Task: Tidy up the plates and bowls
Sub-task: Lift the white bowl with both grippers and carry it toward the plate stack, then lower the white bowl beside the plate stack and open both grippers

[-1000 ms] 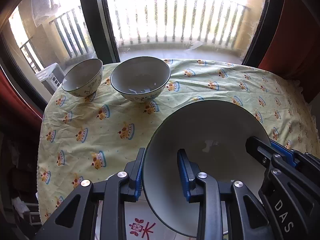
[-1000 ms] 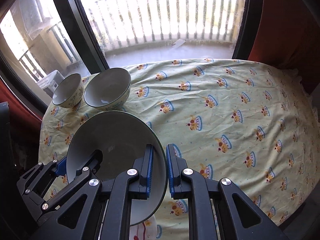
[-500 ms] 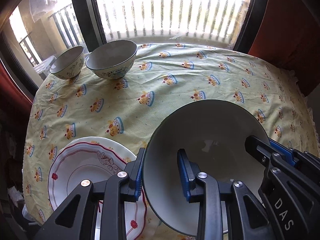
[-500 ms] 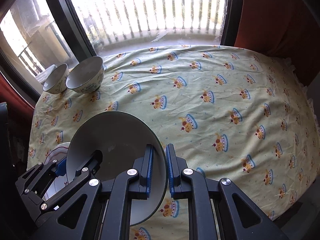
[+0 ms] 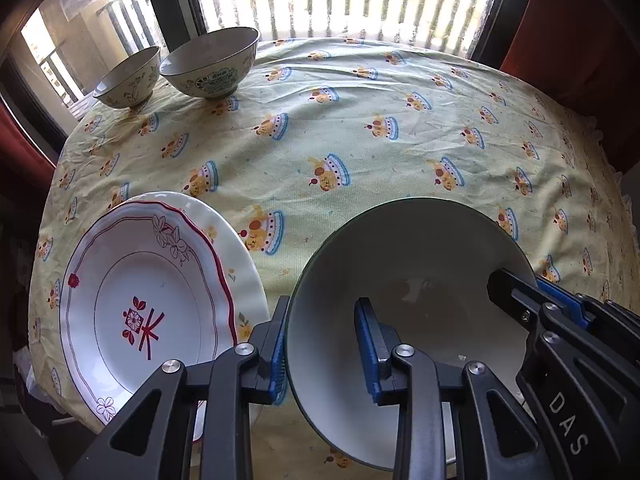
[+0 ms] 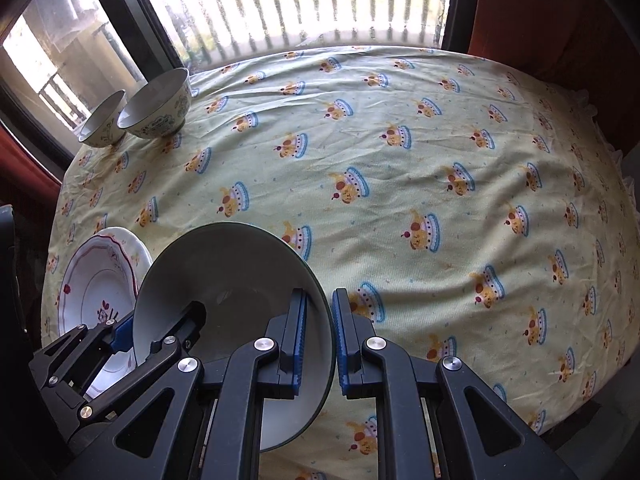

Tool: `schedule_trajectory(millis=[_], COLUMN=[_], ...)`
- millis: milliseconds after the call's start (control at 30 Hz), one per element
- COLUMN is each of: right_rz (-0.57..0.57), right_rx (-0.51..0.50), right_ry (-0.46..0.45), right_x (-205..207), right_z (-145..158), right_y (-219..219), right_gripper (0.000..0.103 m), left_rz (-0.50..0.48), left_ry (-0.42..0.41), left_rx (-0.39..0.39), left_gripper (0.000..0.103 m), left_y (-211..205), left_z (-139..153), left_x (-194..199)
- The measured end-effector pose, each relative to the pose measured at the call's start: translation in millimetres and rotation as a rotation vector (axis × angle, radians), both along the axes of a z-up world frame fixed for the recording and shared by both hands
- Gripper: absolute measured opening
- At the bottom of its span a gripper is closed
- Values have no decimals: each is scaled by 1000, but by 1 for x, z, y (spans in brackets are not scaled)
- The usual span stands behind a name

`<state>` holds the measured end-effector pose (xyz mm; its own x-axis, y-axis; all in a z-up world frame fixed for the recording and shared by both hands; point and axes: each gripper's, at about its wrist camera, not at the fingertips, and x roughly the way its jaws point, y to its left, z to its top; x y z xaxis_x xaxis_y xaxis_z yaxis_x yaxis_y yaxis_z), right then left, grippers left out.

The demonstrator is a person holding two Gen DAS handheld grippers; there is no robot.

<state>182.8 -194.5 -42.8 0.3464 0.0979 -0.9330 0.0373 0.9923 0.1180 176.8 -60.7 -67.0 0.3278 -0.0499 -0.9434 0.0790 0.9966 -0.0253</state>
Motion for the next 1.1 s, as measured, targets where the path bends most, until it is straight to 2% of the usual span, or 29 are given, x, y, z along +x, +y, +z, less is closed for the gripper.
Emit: schedule_trajectory(millis=[200,433,567,667,700,733,800,867,1100], right_rz=[0,-10,-20,-20,-17,-14,-17,-14,30], right_rx=[13,20,24,25,22,21,17,26,23], right_ry=[46,48,61,58,52,46,21,-5,-62], right_x=[-7,-10,-9,-9,-9,-8,-9,-8,-3], right_z=[-14,-16,-19,-16,-14,-12,-6,1,25], right_y=[-2,-3,-4,-4,-4,-3,-3,-3,12], right_gripper=[17,19,21,22,27,32,51,60,61], left_rz=[-4,-10,-20,-24,-23,-20,-15,-7,13], left_ry=[28,38,38,24,14,5,-15,-27,-60], left_rx=[7,-18,-16,-18,-21,-15,-19,-20,-25], left_gripper=[30,31,41,60,66,67,76,79,82], left_y=[-1,0,-2,0,1,2,5,10,25], left_z=[-9,-9,-7,-2,1,4,10,15,34], left_x=[-7,-8,-9,-10,-11,-11,-11,-11,-4])
